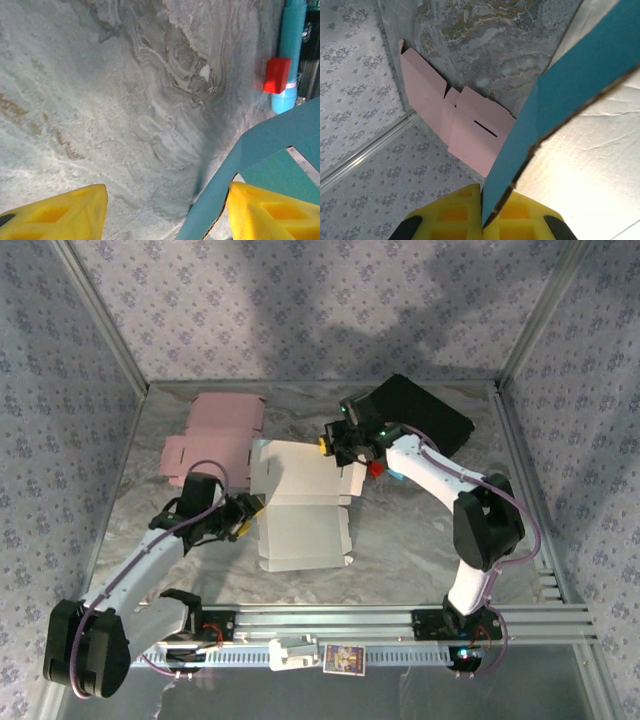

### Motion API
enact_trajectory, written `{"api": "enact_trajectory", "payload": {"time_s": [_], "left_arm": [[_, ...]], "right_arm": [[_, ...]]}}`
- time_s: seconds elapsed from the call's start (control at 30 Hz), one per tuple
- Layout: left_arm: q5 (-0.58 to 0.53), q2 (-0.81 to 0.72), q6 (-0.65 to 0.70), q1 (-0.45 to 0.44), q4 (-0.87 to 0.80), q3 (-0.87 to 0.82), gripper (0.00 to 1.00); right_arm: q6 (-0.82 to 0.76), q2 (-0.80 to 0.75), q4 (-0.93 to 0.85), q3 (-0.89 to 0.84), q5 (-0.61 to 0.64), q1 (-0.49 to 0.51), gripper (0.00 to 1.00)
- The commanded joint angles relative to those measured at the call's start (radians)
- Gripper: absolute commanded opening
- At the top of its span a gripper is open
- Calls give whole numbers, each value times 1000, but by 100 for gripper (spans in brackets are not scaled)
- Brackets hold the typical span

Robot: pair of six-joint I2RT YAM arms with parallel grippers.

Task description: Fold the paper box

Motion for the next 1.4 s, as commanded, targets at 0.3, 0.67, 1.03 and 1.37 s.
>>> {"api": "enact_trajectory", "payload": {"time_s": [0.3,0.67,1.03,1.37], "left_arm": [[-50,-128,156,6,-202,-31,58],[-136,-7,620,90,-89,174,29],[-63,6,793,54,201,1,43],[-97,65,709,-79,232,-18,44]], "right_arm": [[-57,1,-2,23,-24,-30,0],[-225,25,-70,1,-92,-28,0],[-277,57,101,-82,-121,0,0],[-286,79,232,-145,-166,-12,0]]}}
